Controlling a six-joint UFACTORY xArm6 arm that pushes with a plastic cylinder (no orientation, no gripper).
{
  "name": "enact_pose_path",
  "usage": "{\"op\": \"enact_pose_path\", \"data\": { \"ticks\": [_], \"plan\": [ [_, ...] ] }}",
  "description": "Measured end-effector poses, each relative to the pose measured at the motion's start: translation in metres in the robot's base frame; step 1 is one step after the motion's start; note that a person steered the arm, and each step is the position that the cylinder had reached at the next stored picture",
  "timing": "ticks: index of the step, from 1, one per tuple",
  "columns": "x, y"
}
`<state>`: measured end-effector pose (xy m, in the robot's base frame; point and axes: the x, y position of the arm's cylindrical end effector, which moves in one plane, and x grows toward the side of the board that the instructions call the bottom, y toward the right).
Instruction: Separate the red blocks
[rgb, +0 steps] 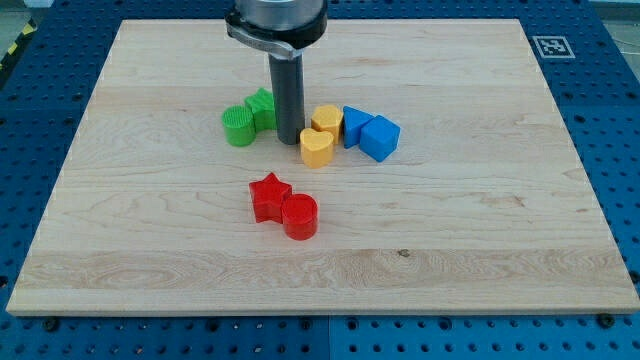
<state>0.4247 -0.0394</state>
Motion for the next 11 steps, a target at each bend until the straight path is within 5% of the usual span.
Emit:
{"op": "enact_pose_path", "data": {
  "ticks": [6, 11],
  "plan": [
    [0.104, -0.012],
    [0.057, 0.046]
  ]
}}
